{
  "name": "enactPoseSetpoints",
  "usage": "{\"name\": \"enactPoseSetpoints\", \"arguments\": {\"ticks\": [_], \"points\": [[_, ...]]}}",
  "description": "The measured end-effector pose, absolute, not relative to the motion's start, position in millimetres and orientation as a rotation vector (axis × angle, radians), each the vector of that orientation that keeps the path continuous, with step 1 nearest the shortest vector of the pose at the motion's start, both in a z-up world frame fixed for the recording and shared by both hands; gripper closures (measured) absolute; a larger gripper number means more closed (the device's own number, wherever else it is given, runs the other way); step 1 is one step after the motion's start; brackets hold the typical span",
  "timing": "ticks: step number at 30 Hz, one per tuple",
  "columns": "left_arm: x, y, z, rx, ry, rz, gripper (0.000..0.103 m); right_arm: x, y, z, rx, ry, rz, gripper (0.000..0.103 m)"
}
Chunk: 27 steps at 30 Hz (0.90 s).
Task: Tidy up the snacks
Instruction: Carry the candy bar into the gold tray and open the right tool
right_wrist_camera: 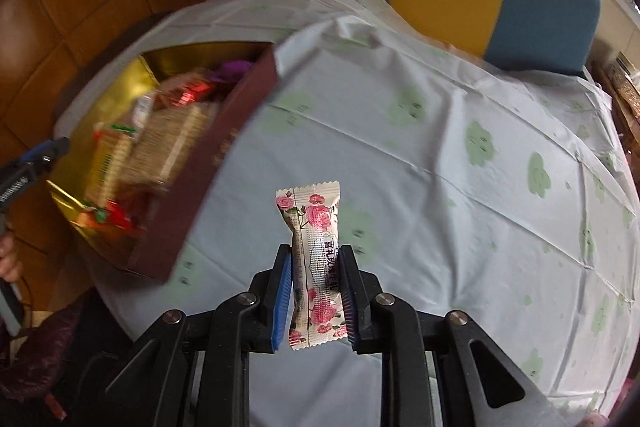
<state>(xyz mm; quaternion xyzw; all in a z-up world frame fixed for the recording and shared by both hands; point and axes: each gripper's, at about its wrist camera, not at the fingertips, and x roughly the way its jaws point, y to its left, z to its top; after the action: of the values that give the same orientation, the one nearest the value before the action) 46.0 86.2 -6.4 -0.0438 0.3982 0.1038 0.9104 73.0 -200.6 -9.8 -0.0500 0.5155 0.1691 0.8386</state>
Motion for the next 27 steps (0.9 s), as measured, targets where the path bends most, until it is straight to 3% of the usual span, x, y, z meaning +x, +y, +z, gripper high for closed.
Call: {"name": "enactPoseSetpoints", "arguments": {"ticks": [11,20,27], "points": [[40.0,103.9,-3.6,-0.106,0.806,0.259,0.049,95.7,-76.4,10.0,0.035,1.035,0.581,0.080],[39.4,111.8,-6.7,-0.107,0.801,0.279,0.046,117.8,-37.7,-34.7,0.069,1.116,0.538,0.071],[38.5,109.3,-7.1,-0.099,0.790,0.284,0.042,99.1,-44.0,-28.6,0.002,1.025,0.474,0.070]]}}
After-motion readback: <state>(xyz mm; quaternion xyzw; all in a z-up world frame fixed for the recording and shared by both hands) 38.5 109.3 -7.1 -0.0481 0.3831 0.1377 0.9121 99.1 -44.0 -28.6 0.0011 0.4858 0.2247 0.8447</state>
